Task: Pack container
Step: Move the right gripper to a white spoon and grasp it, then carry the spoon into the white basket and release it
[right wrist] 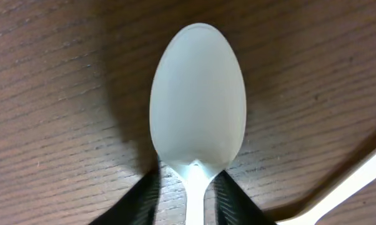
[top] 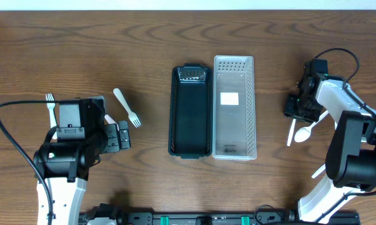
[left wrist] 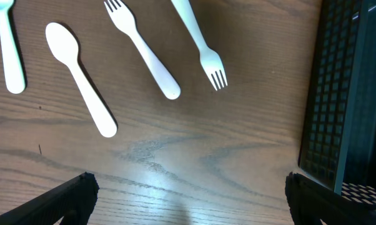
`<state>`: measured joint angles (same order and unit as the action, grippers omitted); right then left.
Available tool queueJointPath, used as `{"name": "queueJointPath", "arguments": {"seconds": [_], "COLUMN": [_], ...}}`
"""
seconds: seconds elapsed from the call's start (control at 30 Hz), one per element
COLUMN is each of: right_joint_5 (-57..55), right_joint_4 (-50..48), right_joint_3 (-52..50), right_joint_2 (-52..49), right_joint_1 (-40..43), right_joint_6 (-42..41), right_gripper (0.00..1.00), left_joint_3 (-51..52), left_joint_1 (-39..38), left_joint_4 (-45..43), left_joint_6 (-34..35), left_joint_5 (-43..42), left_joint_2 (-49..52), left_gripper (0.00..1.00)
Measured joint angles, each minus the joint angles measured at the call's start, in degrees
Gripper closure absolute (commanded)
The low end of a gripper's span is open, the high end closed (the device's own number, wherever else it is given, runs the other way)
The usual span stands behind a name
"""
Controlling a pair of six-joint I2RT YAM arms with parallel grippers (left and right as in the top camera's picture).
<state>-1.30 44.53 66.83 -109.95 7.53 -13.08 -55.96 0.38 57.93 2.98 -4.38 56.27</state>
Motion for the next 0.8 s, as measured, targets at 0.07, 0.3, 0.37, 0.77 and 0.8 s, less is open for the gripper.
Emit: {"name": "queueJointPath", "arguments": {"seconds": [0.07, 0.3, 0.37, 0.77, 0.8], "right_joint_5": [0.0, -0.4, -0.5, -0.6, -0.6], "right_joint_4": [0.0, 0.1, 0.1, 1.1, 2.0], "right_joint_3": [0.0, -0.2, -0.2, 0.2, 0.3], "right_joint_2": [0.1, 0.1, 0.2, 0.2, 0.2], "right_joint_1": [0.0, 0.0, 0.0, -0.1, -0.2], "right_joint_6": [0.0, -0.1, 0.0, -0.1, -0.1], "right_gripper": [0.78, 0.92, 0.99, 0.99, 0.99], "left_joint_3": [0.0, 0.0, 0.0, 0.0, 0.0], "left_joint_1": [0.0, 0.0, 0.0, 0.0, 0.0], "left_joint_4": [0.0, 0.0, 0.0, 0.0, 0.0], "left_joint_6": [0.0, 0.0, 0.0, 0.0, 0.0], "left_joint_5": [0.0, 0.0, 0.0, 0.0, 0.0], "left_joint_2": [0.0, 0.0, 0.0, 0.0, 0.0], "left_gripper": [0.02, 0.02, 0.02, 0.02, 0.02]}}
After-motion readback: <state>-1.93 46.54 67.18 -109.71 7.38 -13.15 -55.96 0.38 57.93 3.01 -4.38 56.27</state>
